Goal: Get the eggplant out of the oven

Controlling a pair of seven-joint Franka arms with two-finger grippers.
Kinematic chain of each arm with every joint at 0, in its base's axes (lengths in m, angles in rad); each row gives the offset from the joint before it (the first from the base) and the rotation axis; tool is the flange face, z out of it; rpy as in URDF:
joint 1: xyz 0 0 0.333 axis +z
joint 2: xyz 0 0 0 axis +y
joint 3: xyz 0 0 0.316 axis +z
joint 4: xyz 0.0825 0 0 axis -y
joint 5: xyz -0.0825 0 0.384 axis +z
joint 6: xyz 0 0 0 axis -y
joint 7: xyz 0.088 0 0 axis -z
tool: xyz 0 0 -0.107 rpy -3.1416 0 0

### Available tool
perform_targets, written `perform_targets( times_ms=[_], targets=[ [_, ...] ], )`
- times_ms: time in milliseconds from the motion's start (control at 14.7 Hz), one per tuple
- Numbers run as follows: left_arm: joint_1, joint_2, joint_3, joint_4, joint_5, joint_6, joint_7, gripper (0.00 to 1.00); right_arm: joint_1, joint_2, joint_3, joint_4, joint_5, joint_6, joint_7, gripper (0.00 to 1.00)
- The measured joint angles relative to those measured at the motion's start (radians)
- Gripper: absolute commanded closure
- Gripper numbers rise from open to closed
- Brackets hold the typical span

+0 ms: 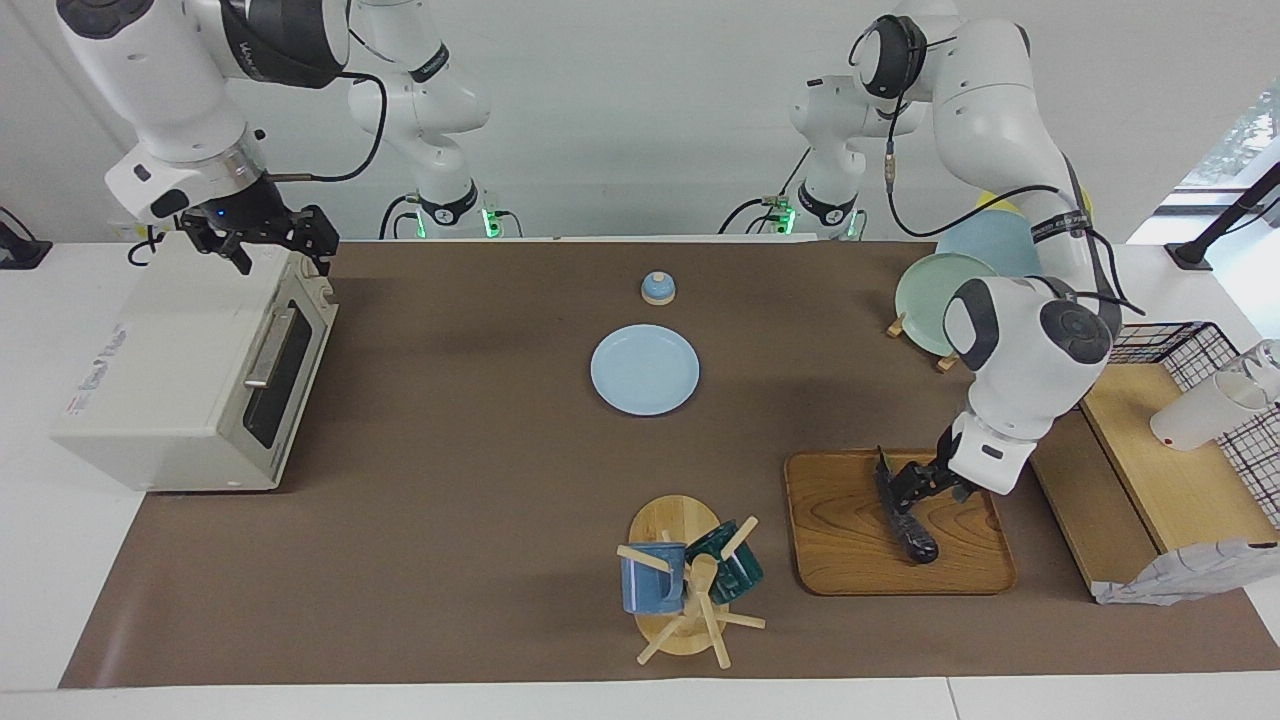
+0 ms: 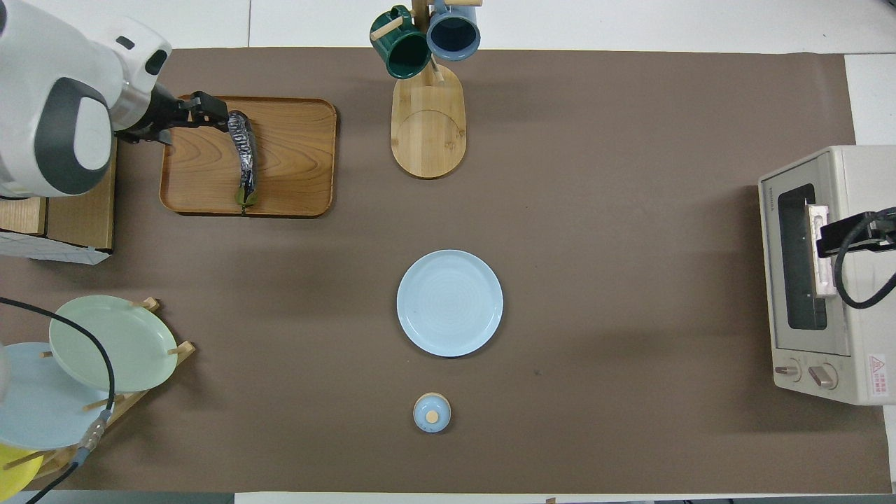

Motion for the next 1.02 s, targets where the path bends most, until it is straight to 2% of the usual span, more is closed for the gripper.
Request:
perform_targets(
  times_ms=[272, 407, 679, 815, 1019],
  targets=[
    [0.002, -0.184, 0.003, -0.004, 0.001, -0.239, 0.000, 0.00, 0.028, -0.012, 0.001, 0.000, 0.002, -0.005, 0.010, 0.00],
    [0.002, -0.253, 0.003, -0.029, 0.012, -0.308, 0.000, 0.00, 0.038, -0.015, 0.001, 0.000, 0.002, -0.005, 0.014, 0.00],
    [0.002, -0.370, -0.001, -0.198, 0.015, -0.321, 0.013, 0.00, 0.038, -0.015, 0.001, 0.000, 0.002, -0.005, 0.015, 0.00],
    [0.002, -0.402, -0.003, -0.265, 0.015, -0.292, 0.029, 0.00, 0.037, -0.015, 0.000, 0.000, 0.002, -0.005, 0.015, 0.00],
    [0.010, -0.411, -0.003, -0.269, 0.016, -0.279, 0.046, 0.00, 0.037, -0.015, -0.002, 0.000, 0.002, -0.005, 0.015, 0.00]
  ],
)
